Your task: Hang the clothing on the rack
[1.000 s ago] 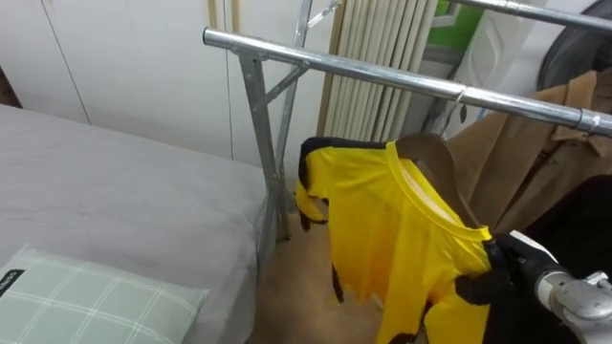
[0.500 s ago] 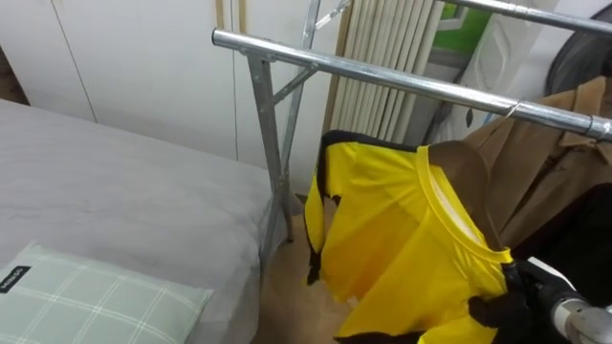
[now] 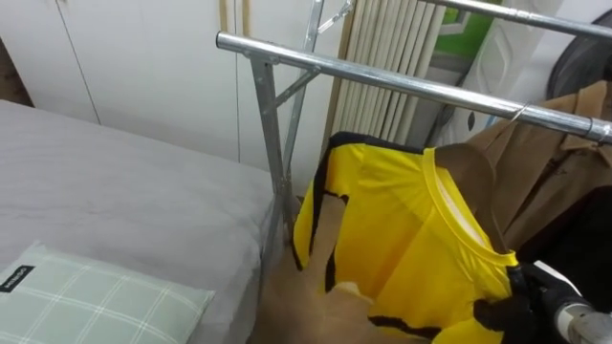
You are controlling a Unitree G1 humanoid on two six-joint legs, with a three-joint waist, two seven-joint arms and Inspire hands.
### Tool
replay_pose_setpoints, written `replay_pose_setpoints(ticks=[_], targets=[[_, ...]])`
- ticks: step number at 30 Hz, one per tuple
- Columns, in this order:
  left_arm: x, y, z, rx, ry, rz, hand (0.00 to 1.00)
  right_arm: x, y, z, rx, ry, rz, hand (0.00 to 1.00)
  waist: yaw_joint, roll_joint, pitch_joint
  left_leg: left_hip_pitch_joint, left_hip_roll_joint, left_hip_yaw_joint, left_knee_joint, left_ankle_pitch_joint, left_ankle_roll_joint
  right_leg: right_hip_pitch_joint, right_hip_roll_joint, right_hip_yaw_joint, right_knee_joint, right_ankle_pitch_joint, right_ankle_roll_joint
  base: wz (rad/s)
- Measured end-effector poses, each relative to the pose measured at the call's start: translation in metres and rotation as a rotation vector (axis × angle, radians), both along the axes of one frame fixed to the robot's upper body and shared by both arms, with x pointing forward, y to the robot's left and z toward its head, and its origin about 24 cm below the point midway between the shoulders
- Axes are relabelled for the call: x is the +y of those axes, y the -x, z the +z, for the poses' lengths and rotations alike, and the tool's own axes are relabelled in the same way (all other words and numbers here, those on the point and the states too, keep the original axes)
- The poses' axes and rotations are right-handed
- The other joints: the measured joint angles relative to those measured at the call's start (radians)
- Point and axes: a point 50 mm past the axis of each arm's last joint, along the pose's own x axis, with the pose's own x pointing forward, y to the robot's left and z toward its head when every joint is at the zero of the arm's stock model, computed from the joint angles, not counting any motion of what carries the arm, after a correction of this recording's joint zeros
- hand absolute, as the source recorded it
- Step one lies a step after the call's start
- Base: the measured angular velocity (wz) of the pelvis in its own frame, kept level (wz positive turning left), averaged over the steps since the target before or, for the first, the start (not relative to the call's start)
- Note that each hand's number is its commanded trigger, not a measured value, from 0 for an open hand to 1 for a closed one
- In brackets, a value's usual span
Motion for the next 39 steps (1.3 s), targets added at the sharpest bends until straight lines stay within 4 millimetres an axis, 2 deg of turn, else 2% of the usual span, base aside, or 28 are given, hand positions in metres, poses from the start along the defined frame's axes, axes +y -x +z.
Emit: replay_pose_setpoints(ticks=[8, 15, 23, 26, 29, 34, 39], targets=[[-0.001, 0.0, 0.0, 0.002, 0.004, -0.003, 0.0, -0.001, 0.003, -0.003, 0.017, 0.0, -0.008, 0.0, 0.009, 0.002, -0.0001, 0.009, 0.0, 0.002, 0.0, 0.0, 0.0, 0.008, 0.0, 0.001, 0.0, 0.0, 0.0, 0.0], [-0.001, 0.003, -0.001, 0.01, 0.008, -0.001, 0.0, -0.002, 0.003, -0.002, 0.007, 0.011, -0.021, 0.0, 0.016, 0.009, -0.0035, 0.026, 0.001, 0.013, -0.008, 0.0, 0.0, 0.011, 0.005, 0.013, 0.006, 0.002, -0.003, -0.06], [-0.003, 0.012, -0.004, 0.042, 0.037, 0.005, 0.0, 0.0, -0.002, 0.004, -0.027, -0.005, -0.02, 0.0, 0.036, 0.016, -0.0082, 0.036, 0.001, 0.054, -0.017, 0.001, -0.001, -0.004, 0.009, 0.04, 0.029, 0.004, -0.006, -0.15], [-0.003, 0.016, -0.006, 0.059, 0.042, 0.008, 0.0, 0.002, -0.008, 0.012, -0.07, -0.013, -0.01, 0.0, 0.027, 0.017, -0.0087, 0.041, 0.001, 0.062, -0.019, 0.001, -0.001, -0.004, 0.009, 0.045, 0.034, 0.005, -0.007, -0.09], [-0.004, 0.027, -0.008, 0.099, 0.054, 0.015, 0.0, 0.007, -0.018, 0.027, -0.135, 0.019, 0.038, 0.0, 0.003, 0.016, -0.0088, 0.04, 0.001, 0.068, -0.019, 0.001, -0.001, -0.006, 0.014, 0.07, 0.034, 0.004, -0.006, -0.06], [-0.004, 0.034, -0.009, 0.122, 0.067, 0.022, 0.0, 0.013, -0.027, 0.047, -0.202, 0.062, 0.087, 0.0, -0.006, 0.017, -0.0091, 0.038, 0.002, 0.088, -0.023, 0.001, -0.001, -0.014, 0.02, 0.088, 0.035, 0.007, -0.006, -0.12], [-0.003, 0.036, -0.009, 0.128, 0.074, 0.023, 0.0, 0.015, -0.031, 0.056, -0.231, 0.097, 0.111, 0.0, -0.01, 0.018, -0.0097, 0.04, 0.004, 0.088, -0.023, 0.001, -0.001, -0.013, 0.021, 0.086, 0.034, 0.007, -0.006, 0.0]])
